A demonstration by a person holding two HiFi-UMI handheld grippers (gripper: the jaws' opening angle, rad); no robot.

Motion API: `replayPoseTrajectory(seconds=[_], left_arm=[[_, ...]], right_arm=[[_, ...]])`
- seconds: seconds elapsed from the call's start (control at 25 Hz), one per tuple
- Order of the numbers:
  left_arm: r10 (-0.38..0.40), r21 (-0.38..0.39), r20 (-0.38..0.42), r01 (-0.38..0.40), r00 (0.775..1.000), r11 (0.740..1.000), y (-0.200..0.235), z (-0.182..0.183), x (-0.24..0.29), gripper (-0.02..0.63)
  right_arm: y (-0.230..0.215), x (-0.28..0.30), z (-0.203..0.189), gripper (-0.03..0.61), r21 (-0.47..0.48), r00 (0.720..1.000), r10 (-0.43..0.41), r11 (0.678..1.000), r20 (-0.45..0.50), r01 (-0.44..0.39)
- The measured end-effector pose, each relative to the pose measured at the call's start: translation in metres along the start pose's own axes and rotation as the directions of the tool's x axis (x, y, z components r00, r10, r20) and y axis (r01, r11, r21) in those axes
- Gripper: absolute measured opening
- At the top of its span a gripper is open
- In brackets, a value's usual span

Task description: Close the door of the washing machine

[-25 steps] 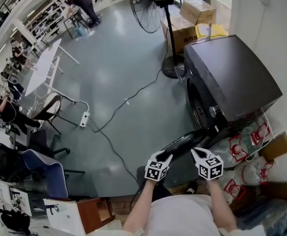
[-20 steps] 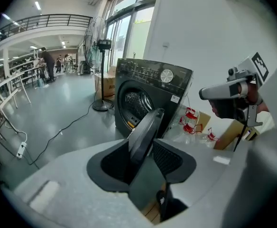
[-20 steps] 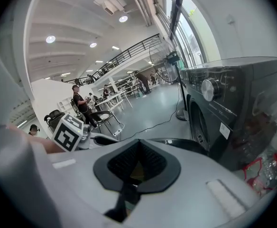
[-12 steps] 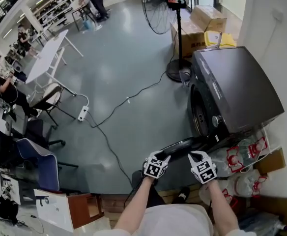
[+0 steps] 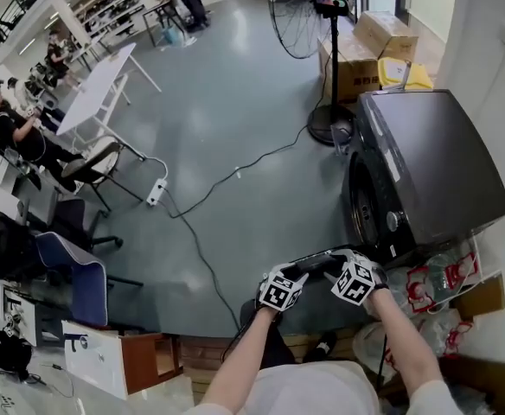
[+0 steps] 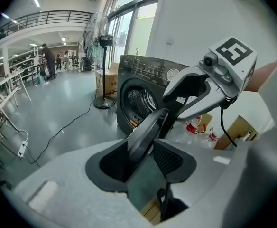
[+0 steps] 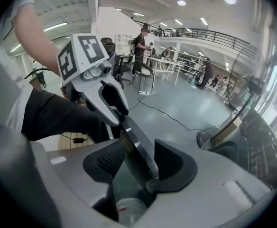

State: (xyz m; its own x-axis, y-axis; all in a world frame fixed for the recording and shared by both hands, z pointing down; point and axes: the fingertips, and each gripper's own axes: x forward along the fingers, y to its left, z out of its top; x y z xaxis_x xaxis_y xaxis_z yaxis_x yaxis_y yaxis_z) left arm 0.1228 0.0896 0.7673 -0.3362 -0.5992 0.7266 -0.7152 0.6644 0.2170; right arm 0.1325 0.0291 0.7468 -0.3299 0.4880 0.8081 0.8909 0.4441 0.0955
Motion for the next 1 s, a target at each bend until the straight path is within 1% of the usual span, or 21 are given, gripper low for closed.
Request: replayPoseTrajectory(seconds=[0.08, 0.16, 0.28, 0.4, 0.48, 0.6, 0.64, 0.68, 0.72, 0.8, 0.92, 1.0], left_arm=[[0.006, -0.004, -0.006, -0.006, 1.0, 1.0, 0.002, 0.0, 0.001, 0.172], [0.007, -0.009, -0.019, -0.007, 1.0, 1.0, 0.004, 0.001, 0.001, 0.174], [0.001, -0.001, -0.041, -0.001, 0.999, 1.0, 0.007, 0.006, 0.004, 0.179], [0.016, 0.003, -0.047, -0.016, 0.999, 1.0, 0.013, 0.01, 0.007, 0.189], [0.029, 0.007, -0.05, -0.029, 0.998, 1.0, 0.016, 0.011, 0.009, 0.196], [0.028, 0.012, -0.054, -0.027, 0.998, 1.0, 0.019, 0.014, 0.011, 0.201], [0.023, 0.013, -0.055, -0.023, 0.998, 1.0, 0.019, 0.015, 0.011, 0.201], [0.019, 0.013, -0.055, -0.018, 0.998, 1.0, 0.02, 0.015, 0.012, 0.201], [0.014, 0.013, -0.056, -0.014, 0.998, 1.0, 0.021, 0.016, 0.012, 0.201], [0.011, 0.014, -0.065, -0.01, 0.998, 1.0, 0.023, 0.018, 0.013, 0.202], [0.016, 0.02, -0.08, -0.014, 0.997, 1.0, 0.026, 0.02, 0.014, 0.204], [0.018, 0.029, -0.077, -0.016, 0.997, 0.999, 0.03, 0.024, 0.018, 0.206]], right_arm=[[-0.001, 0.011, 0.001, 0.192, -0.045, 0.999, 0.024, 0.999, -0.027, -0.025], [-0.003, 0.021, 0.004, 0.187, -0.065, 0.998, 0.032, 0.997, -0.046, -0.034], [-0.003, 0.028, 0.006, 0.135, -0.077, 0.996, 0.068, 0.994, -0.053, -0.072], [-0.005, 0.03, 0.008, 0.094, -0.04, 0.995, 0.1, 0.994, -0.024, -0.101], [-0.008, 0.032, 0.01, 0.095, -0.014, 0.995, 0.103, 0.995, -0.003, -0.103], [-0.007, 0.033, 0.011, 0.098, -0.023, 0.992, 0.126, 0.992, -0.012, -0.126], [-0.006, 0.034, 0.01, 0.127, -0.04, 0.991, 0.134, 0.99, -0.029, -0.135], [-0.005, 0.035, 0.009, 0.18, -0.065, 0.99, 0.131, 0.989, -0.049, -0.134], [-0.006, 0.037, 0.008, 0.177, -0.091, 0.991, 0.119, 0.988, -0.066, -0.124], [-0.01, 0.04, 0.009, 0.107, -0.115, 0.992, 0.094, 0.988, -0.082, -0.103], [-0.012, 0.042, 0.01, 0.109, -0.12, 0.996, 0.061, 0.99, -0.068, -0.069], [-0.017, 0.044, 0.01, 0.109, -0.097, 0.999, 0.03, 0.995, -0.045, -0.035]])
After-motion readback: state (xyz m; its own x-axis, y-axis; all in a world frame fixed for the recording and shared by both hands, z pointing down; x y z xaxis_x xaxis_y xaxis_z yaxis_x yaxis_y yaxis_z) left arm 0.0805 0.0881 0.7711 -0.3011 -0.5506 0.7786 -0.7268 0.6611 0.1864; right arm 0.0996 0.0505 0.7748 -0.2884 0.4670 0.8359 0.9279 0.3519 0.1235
